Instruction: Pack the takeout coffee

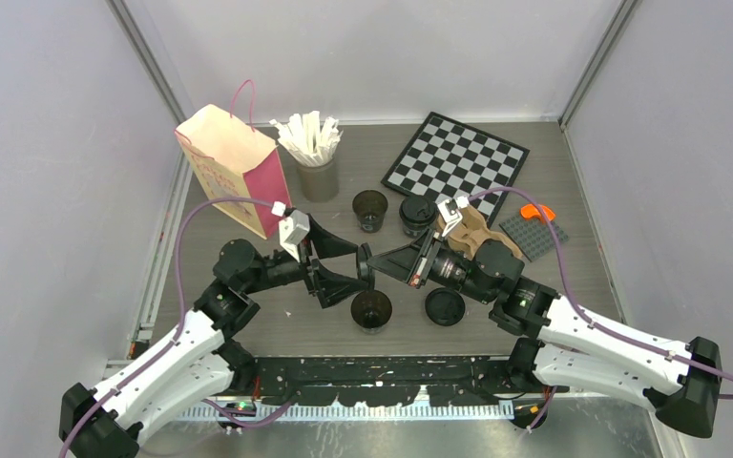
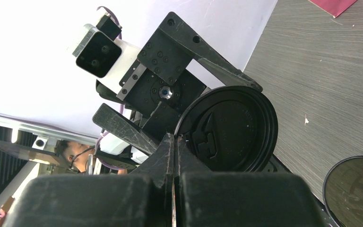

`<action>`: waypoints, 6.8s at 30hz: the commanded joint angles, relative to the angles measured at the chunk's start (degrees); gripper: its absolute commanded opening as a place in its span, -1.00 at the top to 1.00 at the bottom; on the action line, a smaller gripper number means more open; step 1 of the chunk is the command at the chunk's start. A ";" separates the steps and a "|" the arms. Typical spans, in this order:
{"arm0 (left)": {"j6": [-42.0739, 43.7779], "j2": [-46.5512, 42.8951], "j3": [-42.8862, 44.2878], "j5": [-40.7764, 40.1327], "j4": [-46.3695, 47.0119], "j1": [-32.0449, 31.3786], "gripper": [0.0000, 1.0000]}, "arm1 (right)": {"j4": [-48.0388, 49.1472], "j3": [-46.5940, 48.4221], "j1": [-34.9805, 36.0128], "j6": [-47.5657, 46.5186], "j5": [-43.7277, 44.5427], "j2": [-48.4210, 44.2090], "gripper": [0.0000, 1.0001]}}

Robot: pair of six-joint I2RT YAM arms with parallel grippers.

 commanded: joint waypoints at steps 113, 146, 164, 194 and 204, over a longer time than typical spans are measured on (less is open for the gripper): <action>9.09 46.71 46.82 -36.77 -73.02 -24.41 -0.73 | -51.14 4.57 0.27 -14.17 23.78 -19.91 -0.71; -7.09 11.70 17.66 -17.57 -51.68 1.18 -0.69 | -40.43 11.80 4.92 -14.30 17.01 10.75 -0.57; -14.42 11.38 5.21 -12.08 -37.28 2.40 -0.31 | -49.25 21.19 6.35 -17.66 17.30 23.32 -0.68; -12.35 19.37 3.77 0.87 -28.98 2.37 -0.07 | -48.76 16.80 6.27 -17.50 16.44 22.85 -0.14; -10.21 19.12 4.38 -1.12 -29.46 2.41 0.11 | -49.18 15.50 6.34 -16.45 19.59 20.98 0.05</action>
